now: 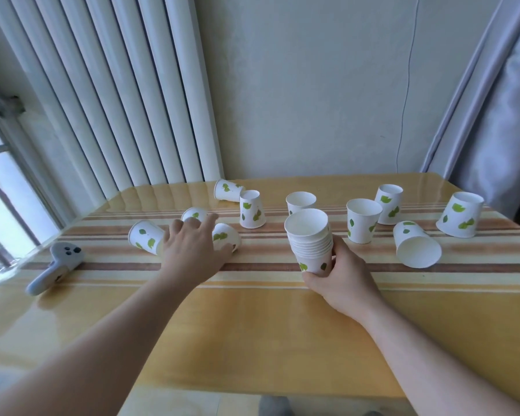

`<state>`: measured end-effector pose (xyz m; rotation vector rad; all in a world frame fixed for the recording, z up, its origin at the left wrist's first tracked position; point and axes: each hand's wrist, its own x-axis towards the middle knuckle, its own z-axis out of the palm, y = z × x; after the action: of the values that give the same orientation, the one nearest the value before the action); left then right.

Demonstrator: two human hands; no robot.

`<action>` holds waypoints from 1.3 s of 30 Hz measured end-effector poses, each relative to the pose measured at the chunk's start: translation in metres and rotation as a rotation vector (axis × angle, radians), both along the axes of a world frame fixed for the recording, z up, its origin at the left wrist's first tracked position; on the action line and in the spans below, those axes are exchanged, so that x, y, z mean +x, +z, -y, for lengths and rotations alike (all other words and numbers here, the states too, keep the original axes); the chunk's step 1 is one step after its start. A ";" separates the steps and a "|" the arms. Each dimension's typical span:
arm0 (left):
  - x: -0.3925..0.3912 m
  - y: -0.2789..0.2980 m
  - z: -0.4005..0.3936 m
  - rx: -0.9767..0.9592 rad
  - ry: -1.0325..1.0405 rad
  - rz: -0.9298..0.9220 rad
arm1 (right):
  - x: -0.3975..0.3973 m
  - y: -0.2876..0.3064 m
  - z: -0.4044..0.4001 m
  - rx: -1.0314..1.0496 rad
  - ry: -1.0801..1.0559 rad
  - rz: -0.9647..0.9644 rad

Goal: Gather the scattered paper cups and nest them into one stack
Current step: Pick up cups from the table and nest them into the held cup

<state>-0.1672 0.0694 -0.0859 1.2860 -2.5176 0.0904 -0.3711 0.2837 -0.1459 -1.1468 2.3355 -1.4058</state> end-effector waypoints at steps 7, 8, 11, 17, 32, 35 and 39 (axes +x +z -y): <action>-0.013 -0.030 0.003 -0.150 -0.124 0.050 | 0.007 0.009 0.023 0.063 0.094 -0.016; -0.017 -0.030 0.002 -0.120 -0.143 -0.048 | 0.006 0.011 0.029 0.073 0.107 -0.019; -0.027 -0.024 -0.002 0.187 -0.200 -0.492 | -0.004 0.018 0.049 0.094 0.128 -0.025; -0.058 0.020 -0.007 1.042 -0.320 -1.332 | -0.013 0.011 0.066 0.056 0.158 0.009; -0.058 0.009 -0.041 0.861 -0.431 -0.915 | -0.021 0.002 0.060 0.033 0.223 0.036; -0.020 -0.009 -0.029 0.481 -0.233 -0.854 | -0.019 0.004 0.059 0.041 0.216 0.040; 0.028 -0.032 0.004 0.120 0.036 -0.858 | -0.016 0.008 0.060 0.026 0.232 0.053</action>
<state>-0.1392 0.0656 -0.1175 1.0861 -1.7733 -0.5030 -0.3873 0.2241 -0.1376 -1.3082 2.0994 -1.3037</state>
